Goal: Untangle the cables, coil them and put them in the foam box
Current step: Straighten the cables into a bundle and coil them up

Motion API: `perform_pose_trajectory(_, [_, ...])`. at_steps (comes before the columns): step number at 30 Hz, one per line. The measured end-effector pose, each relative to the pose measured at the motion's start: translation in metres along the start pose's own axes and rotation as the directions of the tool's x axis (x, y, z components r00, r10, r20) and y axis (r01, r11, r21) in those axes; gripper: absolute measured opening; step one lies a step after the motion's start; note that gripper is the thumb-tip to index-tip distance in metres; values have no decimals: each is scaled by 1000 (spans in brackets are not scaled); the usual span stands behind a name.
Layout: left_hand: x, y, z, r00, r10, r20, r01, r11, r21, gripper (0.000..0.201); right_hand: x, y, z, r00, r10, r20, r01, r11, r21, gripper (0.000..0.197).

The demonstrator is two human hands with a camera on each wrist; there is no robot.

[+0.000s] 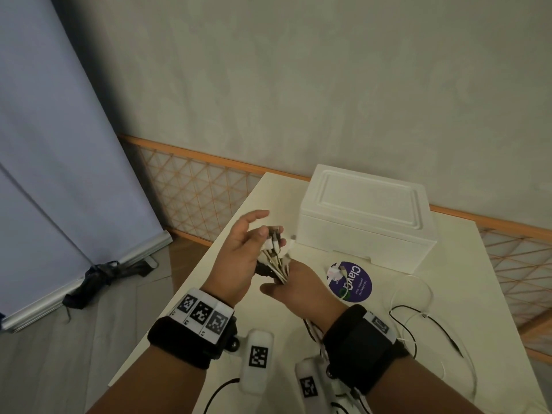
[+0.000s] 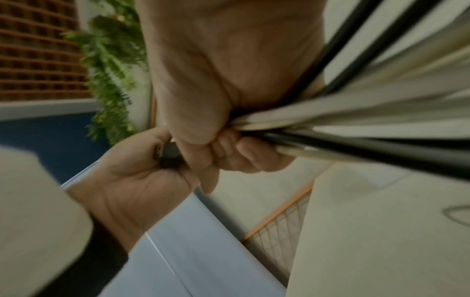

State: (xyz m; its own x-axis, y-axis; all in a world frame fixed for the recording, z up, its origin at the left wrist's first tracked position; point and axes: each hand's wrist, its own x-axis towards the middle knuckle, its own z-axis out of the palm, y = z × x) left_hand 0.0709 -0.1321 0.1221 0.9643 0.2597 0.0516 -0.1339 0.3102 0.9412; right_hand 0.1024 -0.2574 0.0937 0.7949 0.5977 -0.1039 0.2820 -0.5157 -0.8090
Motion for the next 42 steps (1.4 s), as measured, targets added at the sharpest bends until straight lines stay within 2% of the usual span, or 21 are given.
perform_pose_trajectory(2, [1, 1, -5, 1000, -4, 23, 4, 1000, 2, 18, -4, -4, -6, 999, 35, 39, -40, 988, 146, 15])
perform_pose_trajectory(5, [2, 1, -11, 998, 18, 68, -27, 992, 123, 21, -8, -6, -10, 995, 51, 80, -72, 956, 285, 36])
perform_pose_trajectory(7, [2, 3, -15, 993, 52, 101, -80, 951, 298, 26, -9, -7, -11, 995, 51, 86, -76, 948, 310, 44])
perform_pose_trajectory(9, [4, 5, -20, 987, 93, 131, -146, 861, 487, 32, -8, -5, -10, 996, 41, 73, -61, 955, 290, 41])
perform_pose_trajectory(12, [6, 7, -25, 985, 102, 142, -169, 765, 621, 40, -5, -3, -7, 998, 42, 42, -50, 977, 209, 33])
perform_pose_trajectory(16, [7, 6, -21, 991, 5, 137, -92, 763, 639, 11, -3, -4, -4, 1000, 14, 9, -14, 998, 59, 33])
perform_pose_trajectory(19, [9, 5, -20, 987, 1, 161, -117, 689, 715, 11, -4, -5, -5, 1000, 3, 4, -3, 1000, -5, 31])
perform_pose_trajectory(22, [10, 6, -20, 986, 26, 165, -132, 728, 673, 20, -6, -4, -6, 1000, -4, 2, 4, 1000, 9, 23])
perform_pose_trajectory(24, [11, 8, -20, 993, 77, 88, -112, 837, 535, 22, -7, -4, -9, 1000, 13, 4, -13, 997, 80, 24])
perform_pose_trajectory(26, [10, 10, -17, 997, 82, 6, -77, 916, 394, 17, -8, -5, -11, 999, 25, 35, -30, 986, 163, 29])
perform_pose_trajectory(31, [11, 13, -12, 985, 95, -144, -45, 947, 317, 6, -11, -4, -11, 994, 70, 79, -88, 960, 264, 28])
perform_pose_trajectory(33, [14, 13, -13, 984, 89, -153, -28, 932, 362, 8, -11, -2, -11, 993, 77, 92, -98, 962, 256, 28])
perform_pose_trajectory(35, [14, 15, -16, 975, 200, -96, -122, 847, 518, 22, -11, -1, -9, 991, 75, 108, -99, 965, 242, 30])
perform_pose_trajectory(37, [7, 20, -14, 930, 356, 93, -322, 665, 674, 18, -11, 0, -9, 991, 49, 125, -78, 967, 243, 32])
perform_pose_trajectory(38, [4, 22, -11, 907, 362, 214, -395, 558, 730, 13, -11, 0, -10, 991, 34, 129, -66, 966, 251, 31])
perform_pose_trajectory(40, [0, 19, -4, 905, 232, 356, -420, 353, 836, 26, -11, 0, -11, 991, 20, 130, -56, 960, 276, 25])
perform_pose_trajectory(41, [-1, 17, -1, 920, 157, 359, -390, 275, 879, 30, -11, -1, -11, 992, 15, 126, -50, 958, 282, 26])
perform_pose_trajectory(42, [-1, 16, 1, 935, 108, 337, -353, 235, 905, 29, -11, -2, -11, 992, 10, 123, -44, 960, 277, 31])
